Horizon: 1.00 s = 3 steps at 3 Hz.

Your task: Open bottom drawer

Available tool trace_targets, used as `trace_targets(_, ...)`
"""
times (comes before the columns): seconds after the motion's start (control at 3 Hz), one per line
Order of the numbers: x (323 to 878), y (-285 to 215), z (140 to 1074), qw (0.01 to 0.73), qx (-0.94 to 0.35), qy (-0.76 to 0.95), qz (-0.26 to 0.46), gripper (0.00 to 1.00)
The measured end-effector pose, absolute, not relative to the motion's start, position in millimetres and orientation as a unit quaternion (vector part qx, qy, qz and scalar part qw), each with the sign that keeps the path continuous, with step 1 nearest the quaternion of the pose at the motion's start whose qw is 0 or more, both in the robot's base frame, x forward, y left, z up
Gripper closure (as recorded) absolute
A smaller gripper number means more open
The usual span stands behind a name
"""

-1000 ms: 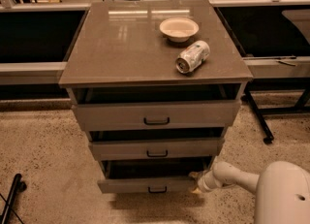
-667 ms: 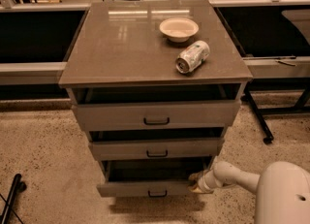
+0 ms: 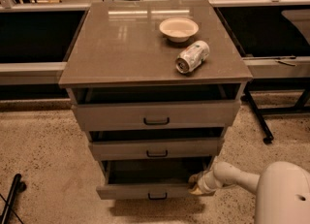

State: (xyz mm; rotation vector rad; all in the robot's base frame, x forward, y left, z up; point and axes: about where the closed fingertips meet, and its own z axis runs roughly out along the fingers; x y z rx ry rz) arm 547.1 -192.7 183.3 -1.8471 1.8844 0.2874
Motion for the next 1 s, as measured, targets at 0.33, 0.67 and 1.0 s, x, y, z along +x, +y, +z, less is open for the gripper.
trace_targets(0.33, 547.1, -192.7, 183.3, 0.241, -0.675, 0.689, 0.105, 0.61)
trace_targets(0.67, 547.1, -192.7, 183.3, 0.241, -0.675, 0.689, 0.105, 0.37)
trace_targets(1.0, 547.1, -192.7, 183.3, 0.241, -0.675, 0.689, 0.105, 0.06)
